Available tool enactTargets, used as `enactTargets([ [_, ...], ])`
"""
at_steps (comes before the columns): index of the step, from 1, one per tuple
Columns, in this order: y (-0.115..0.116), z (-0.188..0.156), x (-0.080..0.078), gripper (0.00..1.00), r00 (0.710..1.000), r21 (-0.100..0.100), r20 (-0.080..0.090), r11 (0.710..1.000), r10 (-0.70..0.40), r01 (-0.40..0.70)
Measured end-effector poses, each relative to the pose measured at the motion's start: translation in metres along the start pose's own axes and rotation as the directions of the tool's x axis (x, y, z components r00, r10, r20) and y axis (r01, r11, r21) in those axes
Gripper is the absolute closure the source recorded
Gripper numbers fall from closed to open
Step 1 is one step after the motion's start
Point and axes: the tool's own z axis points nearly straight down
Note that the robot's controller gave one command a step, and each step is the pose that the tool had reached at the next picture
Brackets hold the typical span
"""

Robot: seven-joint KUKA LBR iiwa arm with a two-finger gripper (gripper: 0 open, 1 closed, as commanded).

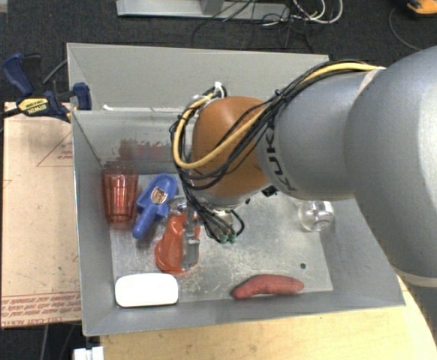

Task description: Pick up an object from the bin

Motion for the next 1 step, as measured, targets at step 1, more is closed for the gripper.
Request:
enactTargets([
  [1, 0.0000, 0.0000, 0.0000, 1.00, 1.000, 0.000, 0.000, 1.000, 0.000, 0.000],
])
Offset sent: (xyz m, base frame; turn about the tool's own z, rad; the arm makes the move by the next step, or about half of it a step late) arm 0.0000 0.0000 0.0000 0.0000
